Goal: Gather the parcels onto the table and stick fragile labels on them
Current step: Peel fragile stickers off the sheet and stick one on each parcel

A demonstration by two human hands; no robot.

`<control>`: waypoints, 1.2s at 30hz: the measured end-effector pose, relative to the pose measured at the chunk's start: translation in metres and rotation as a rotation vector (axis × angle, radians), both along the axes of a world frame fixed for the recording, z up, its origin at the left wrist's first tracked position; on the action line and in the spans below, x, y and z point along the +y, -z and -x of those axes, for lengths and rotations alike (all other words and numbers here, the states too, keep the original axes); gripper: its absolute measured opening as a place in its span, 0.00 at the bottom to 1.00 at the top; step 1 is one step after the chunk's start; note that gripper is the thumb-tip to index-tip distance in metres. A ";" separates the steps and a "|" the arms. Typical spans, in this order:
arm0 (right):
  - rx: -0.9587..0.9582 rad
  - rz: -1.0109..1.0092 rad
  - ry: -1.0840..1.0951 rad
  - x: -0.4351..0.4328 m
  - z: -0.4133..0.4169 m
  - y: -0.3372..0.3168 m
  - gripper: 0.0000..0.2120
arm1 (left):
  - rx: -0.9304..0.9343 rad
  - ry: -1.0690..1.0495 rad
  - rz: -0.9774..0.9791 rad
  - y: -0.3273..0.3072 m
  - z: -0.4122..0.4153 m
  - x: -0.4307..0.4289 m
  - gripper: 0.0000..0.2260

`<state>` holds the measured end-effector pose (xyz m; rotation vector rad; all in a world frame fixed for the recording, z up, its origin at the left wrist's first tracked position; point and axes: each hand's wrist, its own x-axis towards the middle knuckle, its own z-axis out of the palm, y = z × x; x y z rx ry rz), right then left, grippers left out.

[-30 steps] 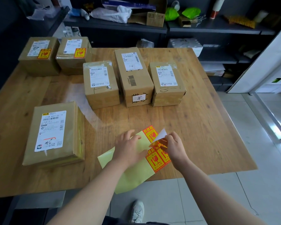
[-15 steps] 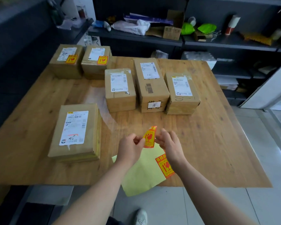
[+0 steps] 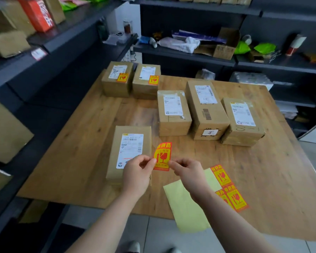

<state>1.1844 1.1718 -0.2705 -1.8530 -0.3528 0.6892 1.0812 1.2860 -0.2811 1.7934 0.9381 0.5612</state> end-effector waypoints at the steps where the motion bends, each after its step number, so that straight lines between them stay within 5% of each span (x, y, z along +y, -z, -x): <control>1: 0.010 0.006 -0.014 0.009 0.006 0.000 0.09 | 0.005 -0.002 -0.029 -0.002 0.008 0.008 0.03; 6: 0.043 0.069 -0.035 0.045 0.025 0.003 0.12 | 0.049 -0.012 -0.053 0.000 0.030 0.042 0.02; 11: 0.072 0.147 -0.049 0.058 0.028 0.014 0.14 | 0.202 -0.006 0.017 0.005 0.032 0.055 0.14; 36: -0.061 0.337 -0.040 0.058 0.035 0.017 0.07 | 0.383 0.153 -0.104 0.007 0.032 0.060 0.15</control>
